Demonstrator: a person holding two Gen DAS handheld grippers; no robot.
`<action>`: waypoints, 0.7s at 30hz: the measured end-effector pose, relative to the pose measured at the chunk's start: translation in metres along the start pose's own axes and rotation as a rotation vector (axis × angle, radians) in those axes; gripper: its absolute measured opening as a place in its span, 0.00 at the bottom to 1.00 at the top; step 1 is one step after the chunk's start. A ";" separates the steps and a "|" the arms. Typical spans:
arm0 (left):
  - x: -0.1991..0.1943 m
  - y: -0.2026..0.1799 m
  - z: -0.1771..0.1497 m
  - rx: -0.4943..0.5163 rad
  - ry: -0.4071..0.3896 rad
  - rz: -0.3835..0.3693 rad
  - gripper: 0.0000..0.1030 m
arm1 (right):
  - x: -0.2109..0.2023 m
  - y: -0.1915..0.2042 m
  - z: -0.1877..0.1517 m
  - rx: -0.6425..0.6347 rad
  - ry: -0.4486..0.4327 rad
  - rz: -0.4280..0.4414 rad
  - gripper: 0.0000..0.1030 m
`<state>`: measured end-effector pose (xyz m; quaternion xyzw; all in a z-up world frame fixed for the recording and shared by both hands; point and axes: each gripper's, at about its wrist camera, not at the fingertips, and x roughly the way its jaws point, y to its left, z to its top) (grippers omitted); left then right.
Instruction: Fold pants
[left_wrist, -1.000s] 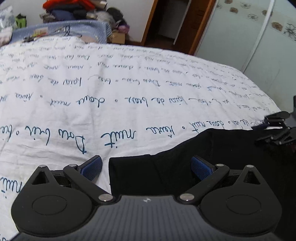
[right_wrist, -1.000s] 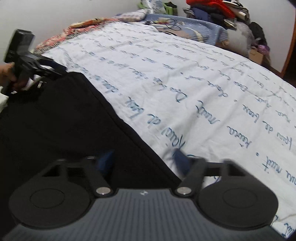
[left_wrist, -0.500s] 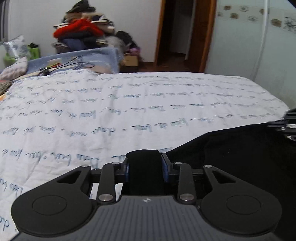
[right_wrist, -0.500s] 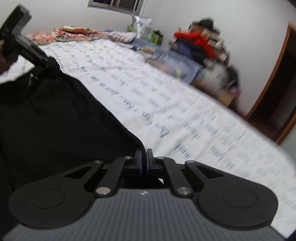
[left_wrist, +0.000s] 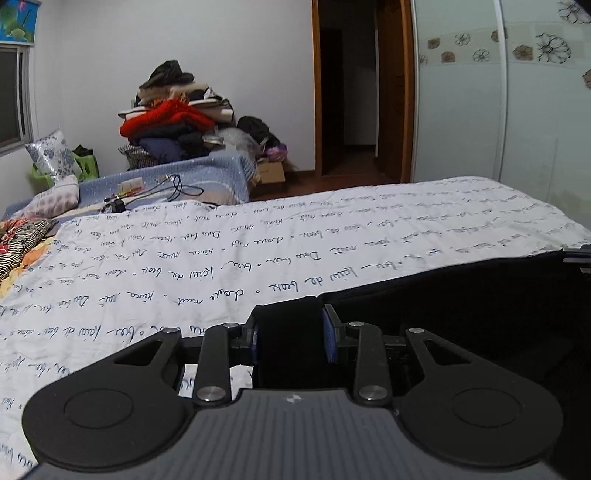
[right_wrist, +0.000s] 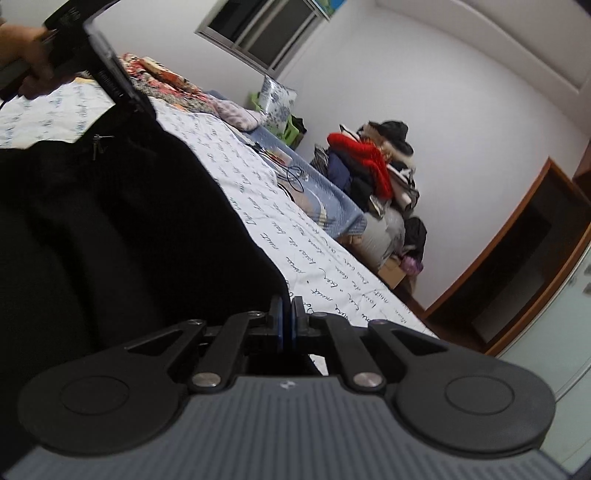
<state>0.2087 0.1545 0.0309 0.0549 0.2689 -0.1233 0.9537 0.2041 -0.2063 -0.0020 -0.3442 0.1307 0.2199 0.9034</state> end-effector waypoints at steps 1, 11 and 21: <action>-0.007 -0.001 -0.003 -0.007 -0.009 -0.005 0.30 | -0.008 0.004 0.000 -0.016 -0.005 -0.004 0.04; -0.055 -0.002 -0.050 -0.082 -0.015 -0.033 0.30 | -0.070 0.039 -0.006 -0.054 -0.055 0.009 0.03; -0.096 -0.017 -0.088 -0.098 -0.062 0.005 0.30 | -0.107 0.072 -0.019 -0.051 -0.035 0.061 0.03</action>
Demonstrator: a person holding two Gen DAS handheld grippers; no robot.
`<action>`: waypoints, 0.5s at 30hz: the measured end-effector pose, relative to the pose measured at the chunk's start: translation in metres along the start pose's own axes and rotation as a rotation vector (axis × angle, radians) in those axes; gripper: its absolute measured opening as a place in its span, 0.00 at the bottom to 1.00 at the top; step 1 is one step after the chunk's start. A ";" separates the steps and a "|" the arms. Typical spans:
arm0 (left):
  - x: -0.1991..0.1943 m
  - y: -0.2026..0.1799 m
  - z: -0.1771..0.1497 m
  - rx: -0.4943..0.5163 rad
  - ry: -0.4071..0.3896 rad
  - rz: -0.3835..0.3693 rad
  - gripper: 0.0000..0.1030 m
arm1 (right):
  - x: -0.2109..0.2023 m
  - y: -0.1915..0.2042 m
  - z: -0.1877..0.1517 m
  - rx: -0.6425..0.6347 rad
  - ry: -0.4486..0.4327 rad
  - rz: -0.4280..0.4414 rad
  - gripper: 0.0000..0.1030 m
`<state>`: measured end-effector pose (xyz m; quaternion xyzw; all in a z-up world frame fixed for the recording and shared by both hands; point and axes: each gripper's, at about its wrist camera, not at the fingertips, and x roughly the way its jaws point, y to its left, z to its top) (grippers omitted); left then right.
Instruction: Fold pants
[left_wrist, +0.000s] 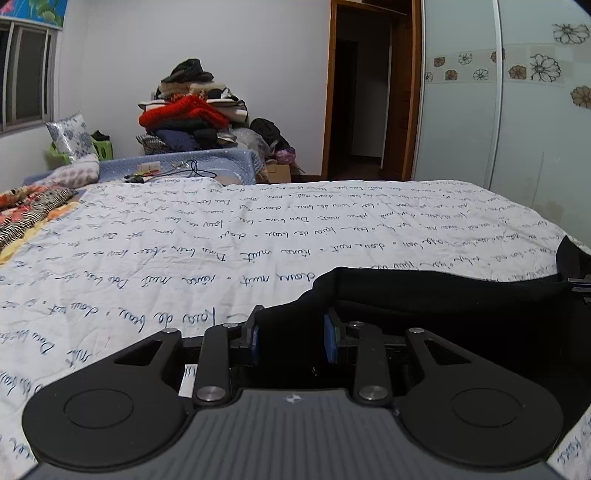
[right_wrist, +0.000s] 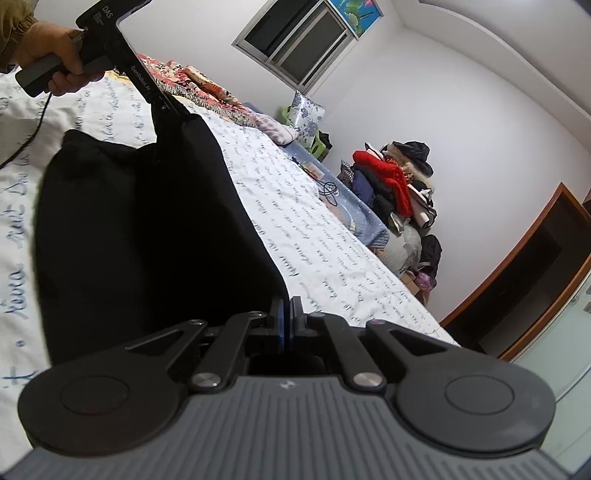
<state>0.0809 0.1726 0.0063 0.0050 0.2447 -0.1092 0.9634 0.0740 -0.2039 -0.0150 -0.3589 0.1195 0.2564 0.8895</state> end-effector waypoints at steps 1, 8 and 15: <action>-0.005 -0.003 -0.003 0.002 -0.004 0.003 0.30 | -0.002 0.003 -0.001 0.005 0.002 0.005 0.03; -0.034 -0.005 -0.022 -0.036 0.002 0.004 0.30 | -0.022 0.022 -0.006 -0.001 0.003 0.033 0.03; -0.049 -0.009 -0.047 -0.027 0.036 0.027 0.30 | -0.039 0.047 -0.011 -0.023 0.009 0.077 0.03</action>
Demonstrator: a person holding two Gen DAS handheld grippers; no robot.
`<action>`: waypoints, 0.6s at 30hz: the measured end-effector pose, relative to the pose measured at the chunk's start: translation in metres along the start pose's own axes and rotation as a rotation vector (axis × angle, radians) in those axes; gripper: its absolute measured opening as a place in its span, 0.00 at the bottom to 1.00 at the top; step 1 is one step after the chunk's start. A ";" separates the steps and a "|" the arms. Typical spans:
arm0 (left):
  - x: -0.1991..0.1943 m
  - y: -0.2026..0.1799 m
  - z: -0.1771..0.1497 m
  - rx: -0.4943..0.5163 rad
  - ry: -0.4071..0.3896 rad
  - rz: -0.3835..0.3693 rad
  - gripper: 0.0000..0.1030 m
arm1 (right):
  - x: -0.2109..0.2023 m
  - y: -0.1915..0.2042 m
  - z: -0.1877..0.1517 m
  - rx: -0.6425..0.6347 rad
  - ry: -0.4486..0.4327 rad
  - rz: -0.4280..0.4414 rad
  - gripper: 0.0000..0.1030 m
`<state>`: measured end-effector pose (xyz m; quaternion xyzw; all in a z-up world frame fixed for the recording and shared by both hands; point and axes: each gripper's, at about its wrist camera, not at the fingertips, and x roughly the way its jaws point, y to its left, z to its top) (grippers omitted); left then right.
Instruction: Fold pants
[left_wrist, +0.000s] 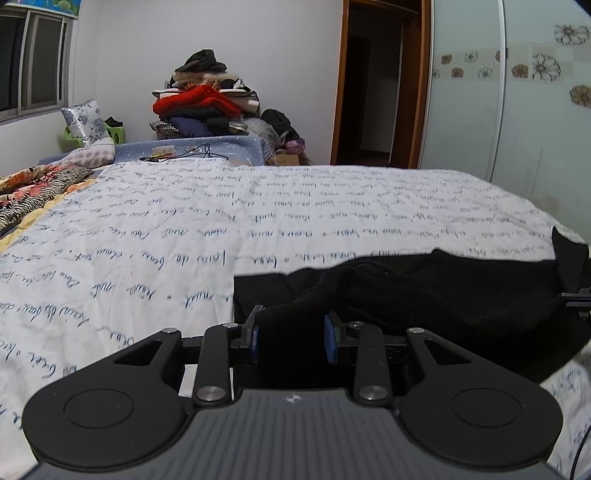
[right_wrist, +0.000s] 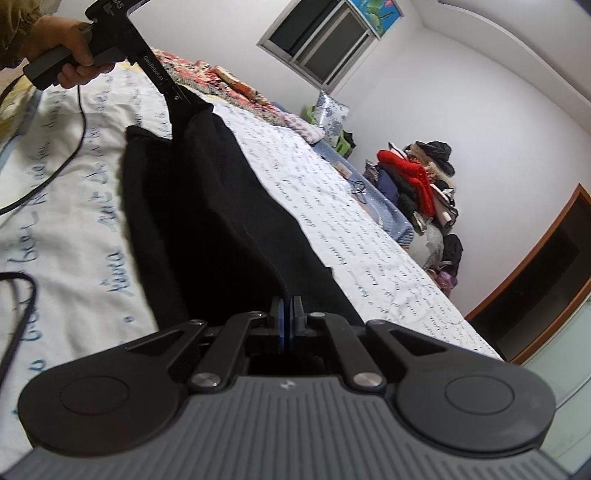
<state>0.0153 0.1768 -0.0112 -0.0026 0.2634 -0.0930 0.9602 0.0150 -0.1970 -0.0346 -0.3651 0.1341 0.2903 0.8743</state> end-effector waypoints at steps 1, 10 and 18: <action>-0.001 -0.001 -0.002 0.008 0.002 0.004 0.30 | 0.001 0.003 -0.001 -0.003 0.006 0.008 0.03; -0.009 -0.008 -0.016 0.074 0.018 0.031 0.31 | -0.004 0.027 -0.010 -0.020 0.025 0.055 0.03; -0.021 -0.002 -0.027 0.107 0.040 0.161 0.56 | -0.002 0.037 -0.018 -0.029 0.053 0.084 0.03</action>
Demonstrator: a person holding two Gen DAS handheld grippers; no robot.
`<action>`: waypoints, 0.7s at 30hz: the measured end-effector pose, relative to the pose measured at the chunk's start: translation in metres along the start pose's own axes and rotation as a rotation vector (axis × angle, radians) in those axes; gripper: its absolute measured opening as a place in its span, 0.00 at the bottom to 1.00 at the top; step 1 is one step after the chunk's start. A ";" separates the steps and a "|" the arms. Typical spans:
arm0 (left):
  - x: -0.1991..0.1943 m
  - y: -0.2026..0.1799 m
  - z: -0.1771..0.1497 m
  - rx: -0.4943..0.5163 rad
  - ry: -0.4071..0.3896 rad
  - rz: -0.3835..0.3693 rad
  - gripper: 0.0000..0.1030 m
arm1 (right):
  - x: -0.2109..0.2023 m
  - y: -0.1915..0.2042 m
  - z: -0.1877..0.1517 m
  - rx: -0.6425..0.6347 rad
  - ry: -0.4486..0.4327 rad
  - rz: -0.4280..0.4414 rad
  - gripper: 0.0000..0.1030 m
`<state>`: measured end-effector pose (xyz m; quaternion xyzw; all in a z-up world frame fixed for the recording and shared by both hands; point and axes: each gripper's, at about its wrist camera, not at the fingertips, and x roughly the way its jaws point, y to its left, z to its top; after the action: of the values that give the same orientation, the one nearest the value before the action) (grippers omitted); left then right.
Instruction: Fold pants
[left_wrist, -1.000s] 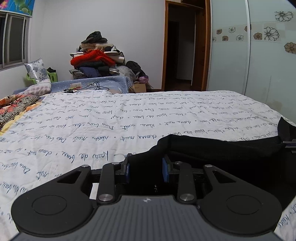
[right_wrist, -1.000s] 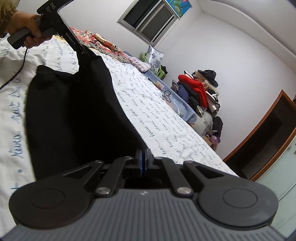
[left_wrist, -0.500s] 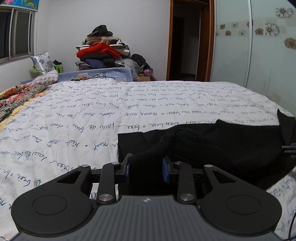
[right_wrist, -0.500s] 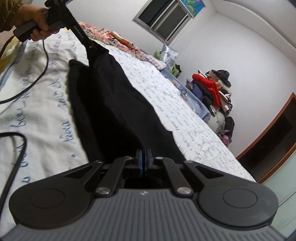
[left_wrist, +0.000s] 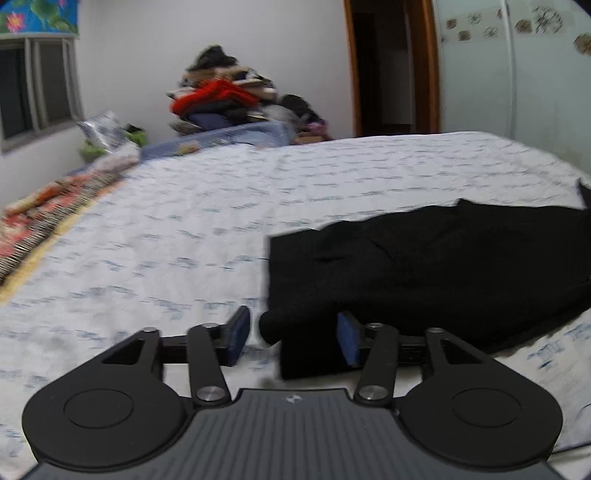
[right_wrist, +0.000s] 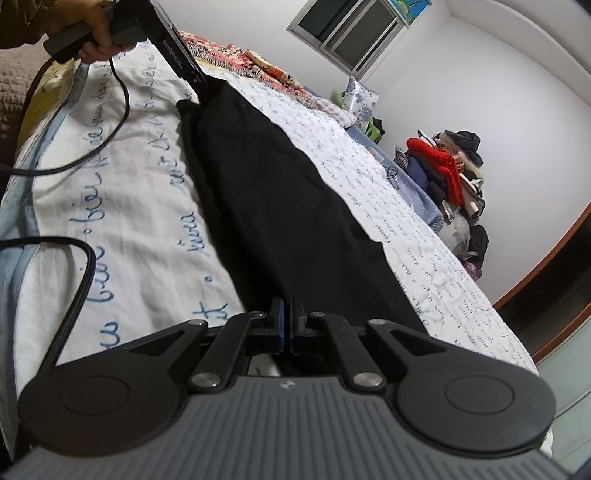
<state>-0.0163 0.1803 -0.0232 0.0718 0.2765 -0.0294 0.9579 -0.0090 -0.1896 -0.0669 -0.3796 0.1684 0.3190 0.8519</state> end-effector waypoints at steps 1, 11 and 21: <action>-0.003 0.002 0.000 0.001 -0.005 0.029 0.63 | 0.001 0.001 -0.002 -0.003 0.002 0.001 0.03; -0.011 -0.003 0.034 -0.078 -0.070 0.004 0.73 | 0.004 0.009 -0.002 -0.007 0.012 -0.006 0.03; 0.027 -0.079 0.030 0.162 0.022 -0.030 0.81 | -0.001 0.018 0.001 -0.019 0.032 -0.019 0.03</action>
<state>0.0149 0.0970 -0.0224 0.1452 0.2848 -0.0652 0.9453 -0.0217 -0.1799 -0.0752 -0.3942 0.1756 0.3062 0.8485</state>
